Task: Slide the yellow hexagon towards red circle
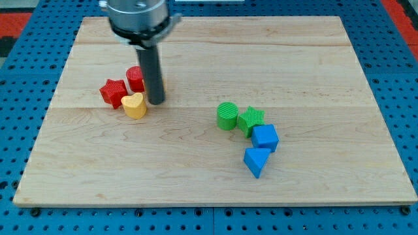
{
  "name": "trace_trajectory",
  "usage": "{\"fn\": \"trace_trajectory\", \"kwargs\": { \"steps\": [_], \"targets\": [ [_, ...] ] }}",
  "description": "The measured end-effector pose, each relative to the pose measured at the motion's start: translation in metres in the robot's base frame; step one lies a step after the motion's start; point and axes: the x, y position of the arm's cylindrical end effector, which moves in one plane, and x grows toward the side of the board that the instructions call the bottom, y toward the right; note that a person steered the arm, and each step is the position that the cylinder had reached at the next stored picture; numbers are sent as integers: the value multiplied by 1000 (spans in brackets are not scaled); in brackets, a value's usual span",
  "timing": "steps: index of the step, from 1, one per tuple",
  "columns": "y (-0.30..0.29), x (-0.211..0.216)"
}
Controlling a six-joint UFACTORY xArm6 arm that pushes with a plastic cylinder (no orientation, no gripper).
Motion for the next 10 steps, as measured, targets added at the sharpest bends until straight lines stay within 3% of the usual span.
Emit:
{"fn": "trace_trajectory", "kwargs": {
  "steps": [1,2,3,4,5,7,8,10],
  "targets": [
    [-29,-7],
    [27,-28],
    [19,-37],
    [-58,-47],
    [-76,-51],
    [8,-57],
    [-16,-58],
    [0,-68]
  ]
}}
